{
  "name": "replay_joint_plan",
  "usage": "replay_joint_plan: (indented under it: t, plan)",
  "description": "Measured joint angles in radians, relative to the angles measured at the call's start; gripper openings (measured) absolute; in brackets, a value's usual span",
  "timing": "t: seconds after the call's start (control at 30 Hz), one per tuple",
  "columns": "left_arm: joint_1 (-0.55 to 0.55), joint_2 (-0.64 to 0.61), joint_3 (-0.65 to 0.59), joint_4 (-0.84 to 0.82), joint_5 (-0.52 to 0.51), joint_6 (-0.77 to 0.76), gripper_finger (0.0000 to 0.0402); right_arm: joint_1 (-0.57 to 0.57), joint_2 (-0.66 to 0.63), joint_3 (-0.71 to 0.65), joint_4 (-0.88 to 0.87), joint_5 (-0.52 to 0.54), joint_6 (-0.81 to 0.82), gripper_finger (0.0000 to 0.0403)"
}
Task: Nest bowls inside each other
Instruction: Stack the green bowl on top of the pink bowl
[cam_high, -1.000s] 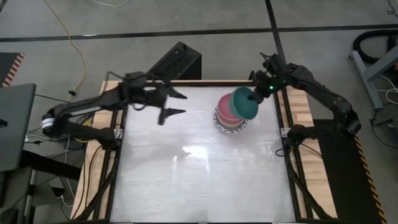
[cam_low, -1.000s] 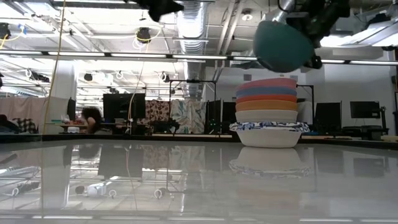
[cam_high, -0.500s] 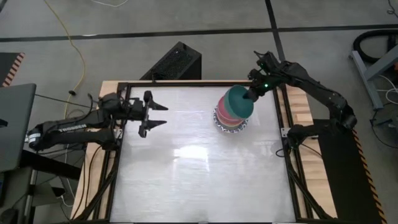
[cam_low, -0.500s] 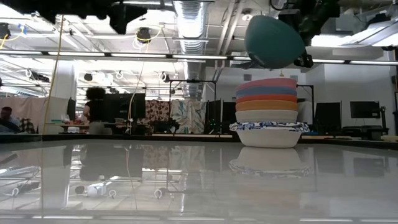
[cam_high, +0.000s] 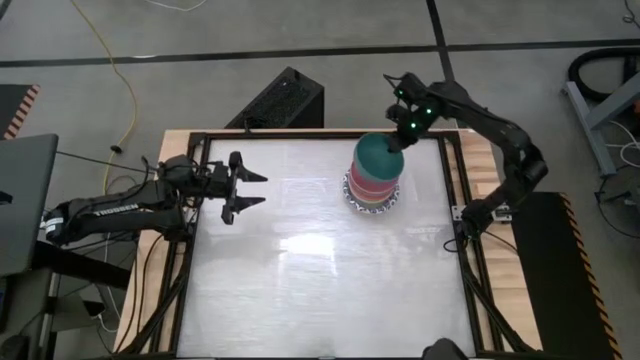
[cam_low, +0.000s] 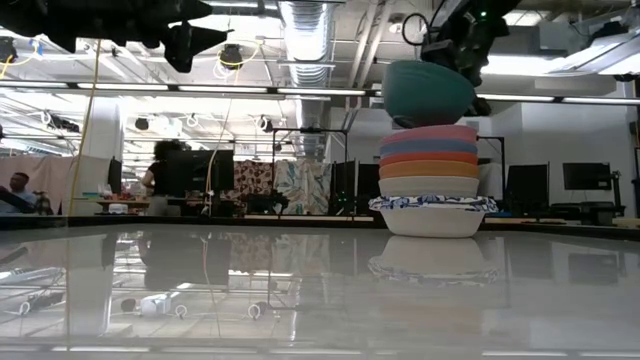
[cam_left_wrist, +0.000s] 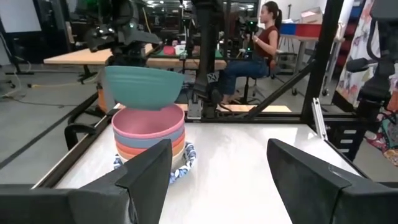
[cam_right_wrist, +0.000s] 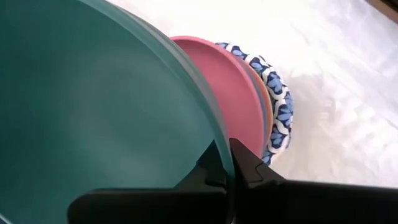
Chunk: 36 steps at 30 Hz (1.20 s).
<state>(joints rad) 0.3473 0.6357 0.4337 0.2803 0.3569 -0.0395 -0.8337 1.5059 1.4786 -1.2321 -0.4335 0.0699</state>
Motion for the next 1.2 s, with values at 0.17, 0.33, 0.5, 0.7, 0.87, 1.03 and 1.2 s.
replay_joint_plan:
  t: [0.17, 0.33, 0.5, 0.7, 0.87, 1.03, 1.2]
  plan:
    - [0.0, 0.0, 0.0, -0.038, 0.0, 0.0, 0.0251, 0.001, 0.038, 0.034, -0.045, 0.065, -0.003, 0.0008]
    - [0.0, 0.001, 0.0, -0.093, 0.0, -0.007, 0.0251, 0.0, 0.055, 0.034, -0.086, 0.126, -0.003, 0.0008]
    - [-0.017, 0.001, 0.0, -0.102, -0.002, -0.007, 0.0251, 0.009, 0.055, 0.032, -0.074, 0.135, 0.0, 0.0008]
    - [-0.041, 0.001, 0.0, -0.103, -0.002, -0.006, 0.0251, 0.029, 0.066, 0.031, -0.06, 0.158, 0.001, 0.0008]
    - [-0.055, 0.001, 0.0, -0.106, -0.003, 0.001, 0.0251, 0.047, 0.098, 0.031, -0.061, 0.164, 0.001, 0.0008]
    - [-0.059, 0.001, 0.0, -0.113, -0.004, 0.0, 0.0251, 0.058, 0.132, 0.031, -0.062, 0.172, 0.001, 0.0009]
    - [-0.059, 0.001, 0.0, -0.113, -0.004, 0.0, 0.0251, 0.058, 0.145, 0.031, -0.049, 0.176, 0.0, 0.0011]
